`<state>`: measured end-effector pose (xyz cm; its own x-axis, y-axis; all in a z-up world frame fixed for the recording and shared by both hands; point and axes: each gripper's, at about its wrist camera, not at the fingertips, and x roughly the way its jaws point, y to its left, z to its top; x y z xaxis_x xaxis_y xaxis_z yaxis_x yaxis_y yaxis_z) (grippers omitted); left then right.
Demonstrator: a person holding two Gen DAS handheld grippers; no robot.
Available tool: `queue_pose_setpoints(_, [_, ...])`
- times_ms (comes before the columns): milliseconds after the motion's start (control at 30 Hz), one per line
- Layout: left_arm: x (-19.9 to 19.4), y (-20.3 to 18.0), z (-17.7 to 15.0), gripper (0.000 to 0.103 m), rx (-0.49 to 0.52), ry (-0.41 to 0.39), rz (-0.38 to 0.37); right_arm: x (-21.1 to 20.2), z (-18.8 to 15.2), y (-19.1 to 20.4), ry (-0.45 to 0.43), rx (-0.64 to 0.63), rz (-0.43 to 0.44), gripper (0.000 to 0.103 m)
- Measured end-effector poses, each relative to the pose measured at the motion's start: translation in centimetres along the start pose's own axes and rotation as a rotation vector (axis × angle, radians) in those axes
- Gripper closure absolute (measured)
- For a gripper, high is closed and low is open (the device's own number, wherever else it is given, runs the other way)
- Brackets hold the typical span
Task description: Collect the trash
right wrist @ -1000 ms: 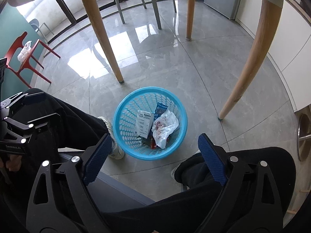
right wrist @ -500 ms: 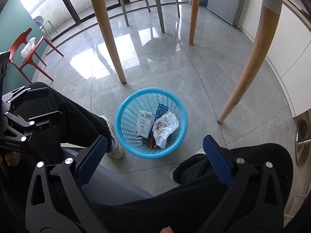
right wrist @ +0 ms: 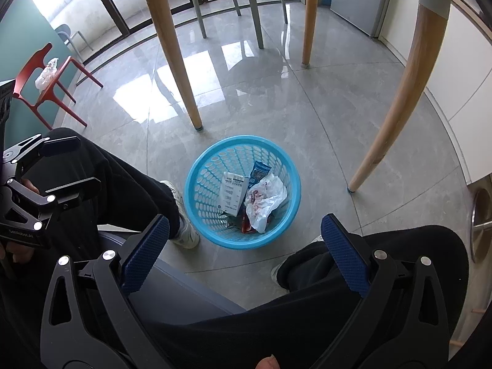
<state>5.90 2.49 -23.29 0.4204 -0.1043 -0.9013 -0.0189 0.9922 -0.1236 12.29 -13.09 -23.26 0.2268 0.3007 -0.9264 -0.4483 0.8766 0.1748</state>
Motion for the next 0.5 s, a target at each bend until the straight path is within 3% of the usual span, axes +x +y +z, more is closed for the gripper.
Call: queue_pose_setpoints(500, [0.41,0.36,-0.03,0.006,-0.016,0.038,-0.006,0.35,-0.34,-0.35,0.021,0.024,0.034,0.008])
